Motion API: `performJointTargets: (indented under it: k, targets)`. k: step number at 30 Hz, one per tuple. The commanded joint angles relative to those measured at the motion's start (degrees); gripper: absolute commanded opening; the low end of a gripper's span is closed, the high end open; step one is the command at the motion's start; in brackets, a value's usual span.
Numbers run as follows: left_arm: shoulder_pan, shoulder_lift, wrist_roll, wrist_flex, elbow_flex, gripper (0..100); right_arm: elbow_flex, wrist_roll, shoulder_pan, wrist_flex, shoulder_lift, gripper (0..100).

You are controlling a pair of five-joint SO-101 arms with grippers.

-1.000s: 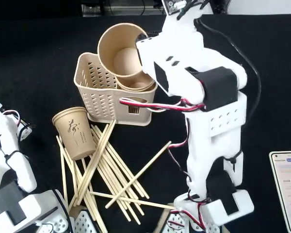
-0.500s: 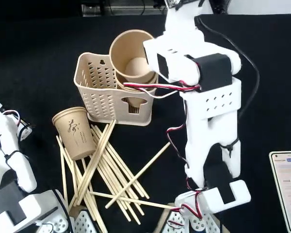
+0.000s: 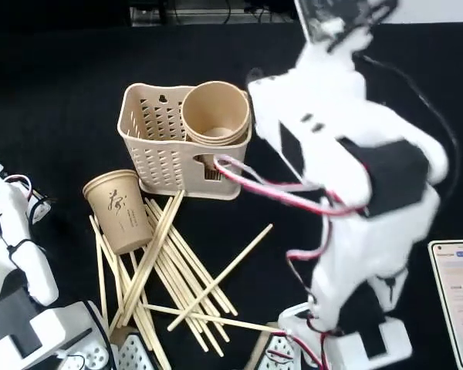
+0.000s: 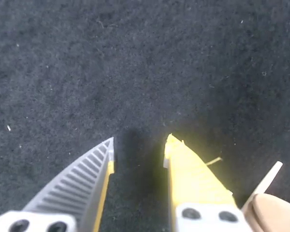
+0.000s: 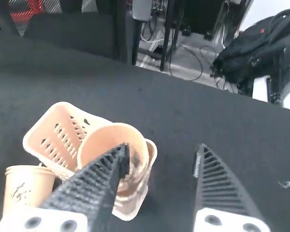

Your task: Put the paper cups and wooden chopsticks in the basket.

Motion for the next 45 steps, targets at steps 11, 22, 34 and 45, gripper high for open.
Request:
performJointTargets:
  k: [11,22,34,45]
  targets:
    - [2.95,-1.32,-7.56,21.01,-26.59,18,42.42,0.70,12.22,-5.63,-15.52,21.2]
    - [16.84,20.57,-15.65,32.18,-52.00,18,100.35,0.09,17.49,-49.49,-22.64,21.1]
    - [19.91,39.38,-31.47,55.21,-78.46,18,112.92,0.53,17.49,-65.32,-22.90,20.9]
    - [21.32,21.71,-40.35,55.03,-55.25,18,113.10,0.62,17.58,-65.41,-22.99,20.9]
